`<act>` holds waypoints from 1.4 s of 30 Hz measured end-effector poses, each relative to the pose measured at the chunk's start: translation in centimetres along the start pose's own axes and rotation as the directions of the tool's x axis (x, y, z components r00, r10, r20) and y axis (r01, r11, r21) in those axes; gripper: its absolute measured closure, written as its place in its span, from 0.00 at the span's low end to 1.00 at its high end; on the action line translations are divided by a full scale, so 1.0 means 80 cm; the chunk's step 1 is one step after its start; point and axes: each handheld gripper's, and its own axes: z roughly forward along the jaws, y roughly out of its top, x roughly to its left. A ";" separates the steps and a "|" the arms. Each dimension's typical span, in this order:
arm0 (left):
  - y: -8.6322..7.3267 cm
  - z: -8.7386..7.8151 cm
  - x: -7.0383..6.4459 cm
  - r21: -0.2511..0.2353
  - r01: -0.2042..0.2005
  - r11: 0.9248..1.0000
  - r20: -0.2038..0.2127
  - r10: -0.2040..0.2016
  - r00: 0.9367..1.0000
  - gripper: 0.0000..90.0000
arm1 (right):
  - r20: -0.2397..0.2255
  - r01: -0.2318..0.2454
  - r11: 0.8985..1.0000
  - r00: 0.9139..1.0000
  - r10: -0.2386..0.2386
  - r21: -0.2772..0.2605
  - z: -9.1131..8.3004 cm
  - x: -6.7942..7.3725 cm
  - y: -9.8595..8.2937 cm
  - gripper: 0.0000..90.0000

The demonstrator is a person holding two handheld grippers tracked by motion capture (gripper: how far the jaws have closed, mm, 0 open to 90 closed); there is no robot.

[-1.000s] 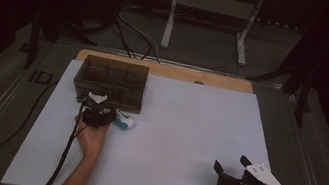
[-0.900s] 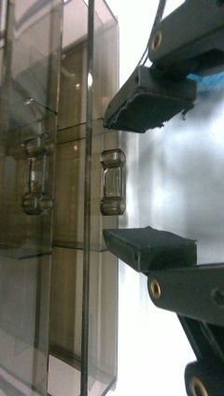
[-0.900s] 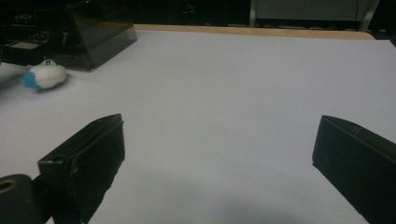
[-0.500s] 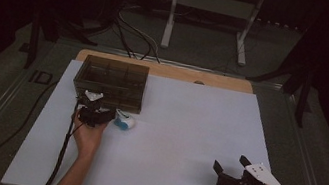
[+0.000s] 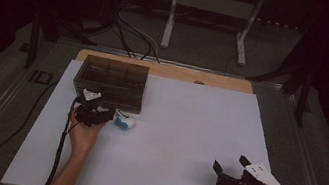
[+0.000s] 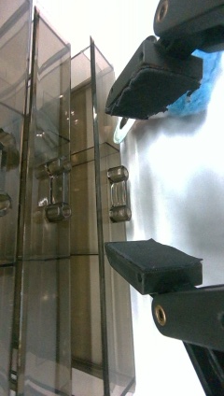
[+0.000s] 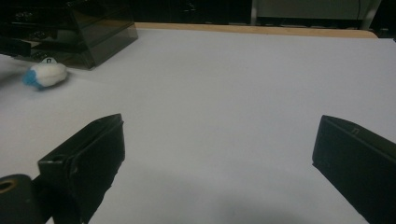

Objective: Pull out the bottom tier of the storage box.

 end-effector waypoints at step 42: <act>0.045 0.008 -0.022 0.069 -0.377 0.924 0.178 0.360 0.916 0.39 | -0.002 0.000 1.000 1.000 0.000 0.001 0.000 0.000 0.000 0.03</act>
